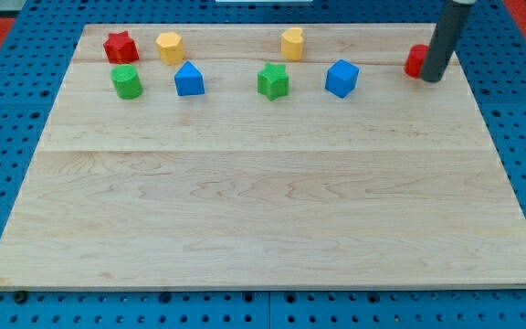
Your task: Push the red circle above the blue cube
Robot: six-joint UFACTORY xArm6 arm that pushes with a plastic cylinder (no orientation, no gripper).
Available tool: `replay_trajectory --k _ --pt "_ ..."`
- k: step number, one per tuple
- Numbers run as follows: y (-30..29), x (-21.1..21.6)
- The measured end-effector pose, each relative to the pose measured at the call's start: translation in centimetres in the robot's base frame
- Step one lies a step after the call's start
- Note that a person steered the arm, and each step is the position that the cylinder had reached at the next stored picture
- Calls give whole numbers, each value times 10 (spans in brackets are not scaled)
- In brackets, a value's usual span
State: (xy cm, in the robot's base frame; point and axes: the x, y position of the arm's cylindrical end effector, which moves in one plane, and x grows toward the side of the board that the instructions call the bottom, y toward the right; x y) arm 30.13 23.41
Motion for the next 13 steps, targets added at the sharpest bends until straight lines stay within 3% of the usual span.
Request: replay_trajectory --k 2,3,5,7,10,13 --pt "8 -44" --pt "60 -51" --pt "-32 -76" --pt "-7 -110" --pt "-63 -110" --pt "-73 -89"
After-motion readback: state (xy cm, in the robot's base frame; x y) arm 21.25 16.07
